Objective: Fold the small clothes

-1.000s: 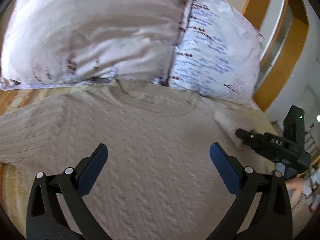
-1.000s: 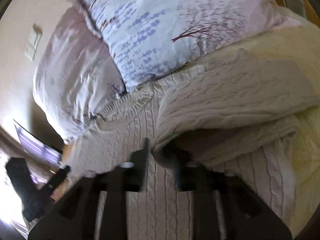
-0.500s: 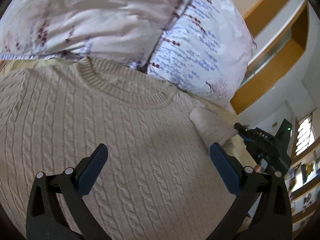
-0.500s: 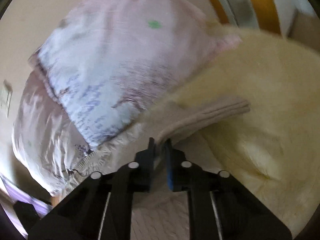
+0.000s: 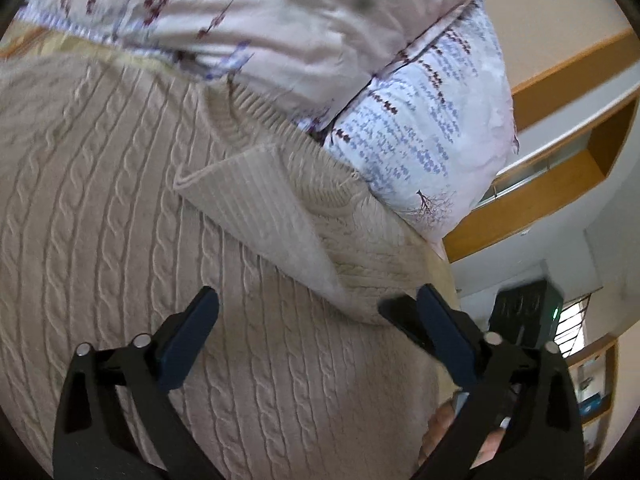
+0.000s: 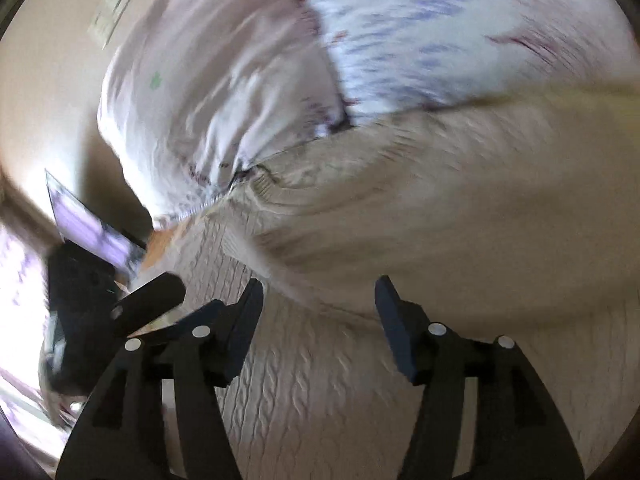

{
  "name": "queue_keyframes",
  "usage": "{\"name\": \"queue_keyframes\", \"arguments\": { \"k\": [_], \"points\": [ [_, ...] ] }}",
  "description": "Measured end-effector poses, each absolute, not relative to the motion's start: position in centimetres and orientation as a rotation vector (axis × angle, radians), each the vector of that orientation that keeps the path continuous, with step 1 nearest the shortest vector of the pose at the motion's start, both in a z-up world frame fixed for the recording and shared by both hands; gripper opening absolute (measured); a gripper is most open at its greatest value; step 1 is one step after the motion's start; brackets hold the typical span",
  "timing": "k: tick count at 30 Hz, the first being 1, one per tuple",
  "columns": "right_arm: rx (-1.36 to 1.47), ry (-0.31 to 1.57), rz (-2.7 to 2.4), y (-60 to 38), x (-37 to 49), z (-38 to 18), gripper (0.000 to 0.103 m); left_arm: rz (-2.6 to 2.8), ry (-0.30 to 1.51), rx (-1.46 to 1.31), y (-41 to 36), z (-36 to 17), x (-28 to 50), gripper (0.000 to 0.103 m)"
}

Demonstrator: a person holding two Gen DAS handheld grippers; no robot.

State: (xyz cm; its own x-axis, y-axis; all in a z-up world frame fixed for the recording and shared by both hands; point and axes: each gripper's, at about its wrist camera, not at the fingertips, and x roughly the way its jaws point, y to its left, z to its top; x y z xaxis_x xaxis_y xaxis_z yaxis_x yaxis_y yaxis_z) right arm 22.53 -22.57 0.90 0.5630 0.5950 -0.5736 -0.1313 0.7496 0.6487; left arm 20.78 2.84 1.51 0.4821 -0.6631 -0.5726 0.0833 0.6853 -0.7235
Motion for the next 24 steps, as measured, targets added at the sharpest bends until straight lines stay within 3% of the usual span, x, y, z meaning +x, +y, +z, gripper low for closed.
{"name": "queue_keyframes", "arguments": {
  "k": [8, 13, 16, 18, 19, 24],
  "points": [
    [1.071, 0.794, 0.188, -34.0, 18.0, -2.8, 0.059, -0.412, 1.021, -0.796, 3.1, 0.2, 21.6, 0.072],
    [1.134, 0.693, 0.093, -36.8, 17.9, -3.1, 0.048, -0.351, 1.007, -0.826, 4.4, -0.7, 22.5, 0.04],
    [1.143, 0.662, 0.053, -37.4, 18.5, -3.4, 0.038, -0.325, 1.002, -0.791, 5.0, -1.2, 23.7, 0.011],
    [1.135, 0.657, 0.024, -37.5, 19.0, -3.6, 0.028, -0.336, 1.003, -0.758, 5.2, -1.1, 24.5, 0.008],
    [1.124, 0.654, 0.008, -37.6, 19.1, -3.7, 0.012, -0.34, 0.994, -0.737, 5.2, -0.8, 24.8, 0.008],
    [1.004, 0.606, -0.005, -36.0, 17.5, -2.6, 0.008, -0.362, 0.914, -0.598, 5.8, 2.1, 25.2, 0.007]
  ]
}}
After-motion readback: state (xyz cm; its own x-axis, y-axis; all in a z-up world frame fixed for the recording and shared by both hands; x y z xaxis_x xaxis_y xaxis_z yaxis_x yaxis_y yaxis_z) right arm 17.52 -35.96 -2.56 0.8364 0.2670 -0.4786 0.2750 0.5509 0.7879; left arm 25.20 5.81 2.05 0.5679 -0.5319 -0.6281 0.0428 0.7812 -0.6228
